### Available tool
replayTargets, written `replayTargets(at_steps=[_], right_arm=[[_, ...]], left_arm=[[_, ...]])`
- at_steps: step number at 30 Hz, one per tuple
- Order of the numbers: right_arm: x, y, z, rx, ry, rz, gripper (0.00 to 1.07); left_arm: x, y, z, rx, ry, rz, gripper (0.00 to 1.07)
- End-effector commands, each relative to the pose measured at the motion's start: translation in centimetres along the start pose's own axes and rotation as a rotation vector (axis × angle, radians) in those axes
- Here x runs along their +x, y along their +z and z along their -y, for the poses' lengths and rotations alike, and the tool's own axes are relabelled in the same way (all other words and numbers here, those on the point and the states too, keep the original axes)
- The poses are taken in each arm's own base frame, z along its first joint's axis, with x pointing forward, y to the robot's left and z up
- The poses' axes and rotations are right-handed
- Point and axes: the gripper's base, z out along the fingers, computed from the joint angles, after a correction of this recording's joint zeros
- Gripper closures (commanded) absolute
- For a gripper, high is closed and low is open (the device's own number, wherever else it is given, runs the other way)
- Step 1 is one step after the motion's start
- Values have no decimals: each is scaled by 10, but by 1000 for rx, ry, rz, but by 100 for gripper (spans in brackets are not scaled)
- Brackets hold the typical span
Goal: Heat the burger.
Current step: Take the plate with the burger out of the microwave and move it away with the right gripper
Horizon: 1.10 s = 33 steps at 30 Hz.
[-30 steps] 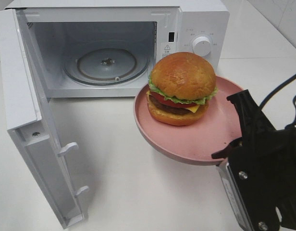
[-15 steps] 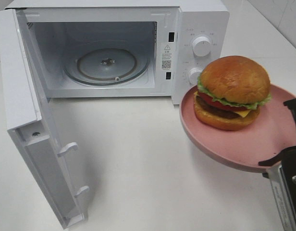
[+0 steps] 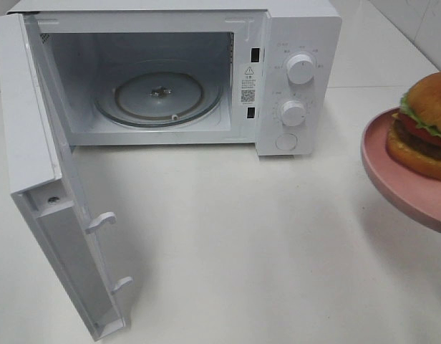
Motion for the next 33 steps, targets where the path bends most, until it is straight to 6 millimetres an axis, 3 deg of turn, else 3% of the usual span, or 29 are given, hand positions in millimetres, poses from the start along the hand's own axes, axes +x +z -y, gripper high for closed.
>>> replayTargets(at_steps=[1, 9, 11, 17, 33], right_arm=[[2, -3, 8, 78, 40, -18, 107], [15, -4, 10, 118, 225, -142, 107], [17, -5, 12, 153, 350, -161, 107], [17, -1, 13, 164, 425, -213, 107], [-16, 43, 21, 164, 694, -433, 107]], left_arm=[[1, -2, 1, 3, -6, 24, 9], [1, -2, 1, 3, -6, 24, 9], [1, -2, 1, 3, -6, 24, 9], [1, -2, 1, 3, -6, 24, 9], [1, -2, 1, 3, -6, 24, 9]])
